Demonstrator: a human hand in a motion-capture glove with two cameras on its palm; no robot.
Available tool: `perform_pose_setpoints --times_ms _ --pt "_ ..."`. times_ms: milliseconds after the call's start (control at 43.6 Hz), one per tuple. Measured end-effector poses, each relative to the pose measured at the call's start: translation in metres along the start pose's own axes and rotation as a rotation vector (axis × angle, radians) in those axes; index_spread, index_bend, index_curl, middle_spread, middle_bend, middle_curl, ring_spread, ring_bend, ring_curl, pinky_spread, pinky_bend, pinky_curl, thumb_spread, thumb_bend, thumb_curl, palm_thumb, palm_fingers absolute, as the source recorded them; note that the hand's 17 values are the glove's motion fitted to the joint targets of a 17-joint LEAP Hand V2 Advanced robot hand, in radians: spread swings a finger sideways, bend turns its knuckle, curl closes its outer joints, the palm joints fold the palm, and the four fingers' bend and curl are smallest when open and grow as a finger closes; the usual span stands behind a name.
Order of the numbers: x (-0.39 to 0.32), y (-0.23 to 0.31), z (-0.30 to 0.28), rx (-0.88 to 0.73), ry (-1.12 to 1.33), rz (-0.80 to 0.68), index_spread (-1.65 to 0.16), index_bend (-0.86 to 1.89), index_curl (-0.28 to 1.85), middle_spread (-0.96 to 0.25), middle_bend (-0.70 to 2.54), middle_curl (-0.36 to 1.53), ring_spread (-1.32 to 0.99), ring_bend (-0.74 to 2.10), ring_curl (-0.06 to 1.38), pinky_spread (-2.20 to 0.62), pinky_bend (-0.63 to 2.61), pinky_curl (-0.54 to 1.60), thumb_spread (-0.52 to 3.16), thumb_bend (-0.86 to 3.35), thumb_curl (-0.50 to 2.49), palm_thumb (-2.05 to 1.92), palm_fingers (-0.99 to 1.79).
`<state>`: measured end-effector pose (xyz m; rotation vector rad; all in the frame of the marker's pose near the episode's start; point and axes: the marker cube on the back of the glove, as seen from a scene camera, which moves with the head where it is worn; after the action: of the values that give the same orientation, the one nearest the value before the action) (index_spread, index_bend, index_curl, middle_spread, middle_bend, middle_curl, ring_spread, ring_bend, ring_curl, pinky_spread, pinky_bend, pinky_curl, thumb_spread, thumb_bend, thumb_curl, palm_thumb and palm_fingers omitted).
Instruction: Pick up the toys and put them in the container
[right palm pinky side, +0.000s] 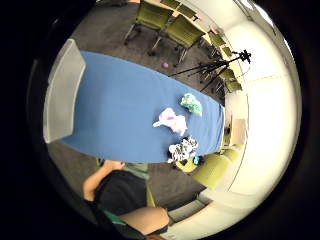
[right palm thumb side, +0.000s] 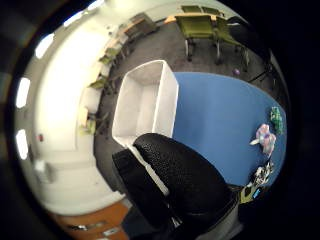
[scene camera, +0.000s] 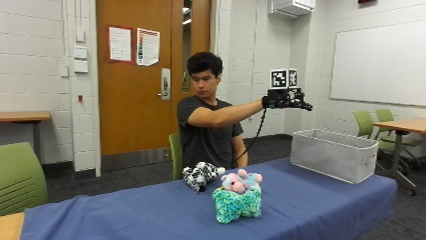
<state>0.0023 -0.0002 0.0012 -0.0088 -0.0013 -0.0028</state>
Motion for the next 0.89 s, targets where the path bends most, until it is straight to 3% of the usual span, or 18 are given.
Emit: perform_pose_setpoints --times_ms 321,551,895 --pt "0.012 -0.001 0.006 -0.006 0.013 0.016 -0.18 0.27 0.19 -0.05 0.26 0.15 -0.21 0.18 0.06 -0.08 0.37 0.18 0.91 -0.1 0.01 -0.16 0.16" --pt "0.032 -0.001 0.014 -0.005 0.022 0.016 -0.2 0.26 0.25 -0.06 0.27 0.2 -0.25 0.19 0.09 -0.09 0.37 0.22 1.02 -0.11 0.03 -0.16 0.14" --pt "0.136 0.012 0.039 0.021 0.007 0.068 -0.23 0.25 0.32 -0.09 0.27 0.26 -0.3 0.2 0.13 -0.1 0.36 0.26 1.05 -0.1 0.04 -0.16 0.16"
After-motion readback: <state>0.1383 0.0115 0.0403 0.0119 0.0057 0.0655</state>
